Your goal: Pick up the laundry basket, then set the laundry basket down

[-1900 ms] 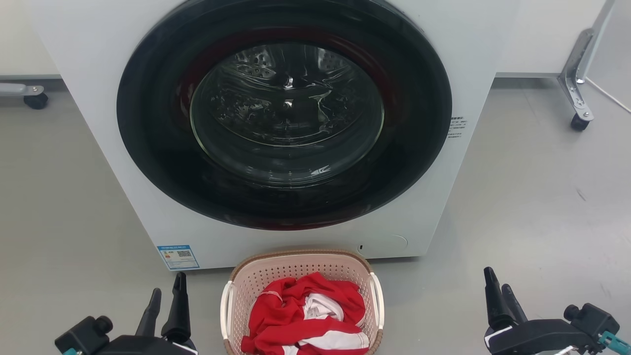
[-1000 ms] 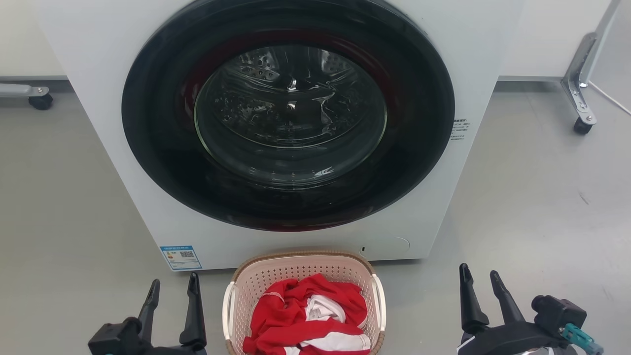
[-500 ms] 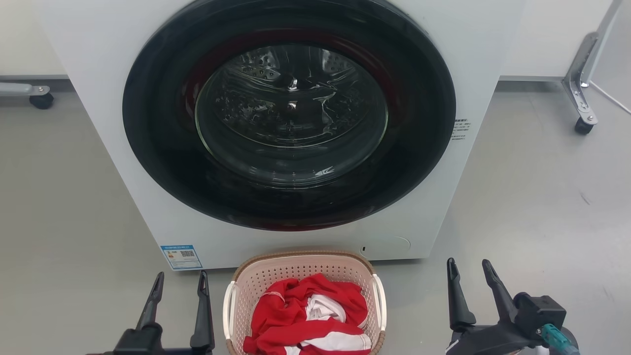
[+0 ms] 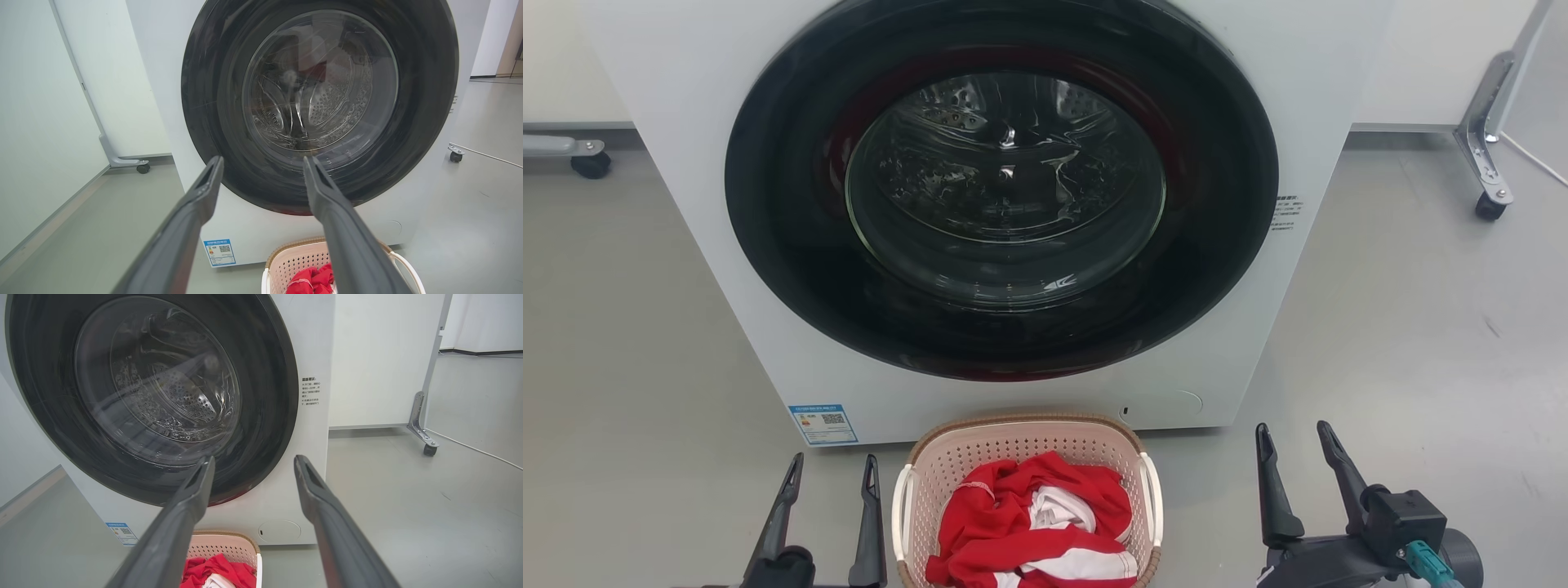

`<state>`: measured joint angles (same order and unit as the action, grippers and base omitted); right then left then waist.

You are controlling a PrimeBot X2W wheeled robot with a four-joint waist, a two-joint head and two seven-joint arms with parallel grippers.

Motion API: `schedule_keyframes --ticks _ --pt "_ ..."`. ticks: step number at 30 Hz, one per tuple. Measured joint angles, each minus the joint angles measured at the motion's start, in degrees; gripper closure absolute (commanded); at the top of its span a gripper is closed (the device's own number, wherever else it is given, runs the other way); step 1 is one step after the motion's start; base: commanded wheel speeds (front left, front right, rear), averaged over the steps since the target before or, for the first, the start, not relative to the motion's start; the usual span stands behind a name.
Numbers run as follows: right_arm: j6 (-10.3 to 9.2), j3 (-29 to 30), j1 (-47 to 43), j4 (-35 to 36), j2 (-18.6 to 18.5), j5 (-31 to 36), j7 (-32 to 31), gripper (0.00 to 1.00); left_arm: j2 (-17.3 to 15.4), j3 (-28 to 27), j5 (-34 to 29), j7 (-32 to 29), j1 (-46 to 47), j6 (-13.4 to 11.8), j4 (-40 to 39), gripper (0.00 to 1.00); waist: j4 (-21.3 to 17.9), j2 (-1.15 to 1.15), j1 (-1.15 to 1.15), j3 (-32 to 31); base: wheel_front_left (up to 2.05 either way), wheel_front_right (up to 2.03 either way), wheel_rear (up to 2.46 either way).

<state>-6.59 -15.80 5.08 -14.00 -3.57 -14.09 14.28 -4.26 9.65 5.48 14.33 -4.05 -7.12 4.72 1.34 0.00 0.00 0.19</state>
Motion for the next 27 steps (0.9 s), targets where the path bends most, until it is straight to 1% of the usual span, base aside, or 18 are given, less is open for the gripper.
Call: schedule_keyframes --ticks 27 --pt "0.57 1.2 0.0 0.4 0.4 0.0 0.0 0.00 0.4 -0.4 0.2 0.0 0.0 0.0 0.0 0.00 0.0 0.00 0.00 0.5 0.00 0.00 0.00"
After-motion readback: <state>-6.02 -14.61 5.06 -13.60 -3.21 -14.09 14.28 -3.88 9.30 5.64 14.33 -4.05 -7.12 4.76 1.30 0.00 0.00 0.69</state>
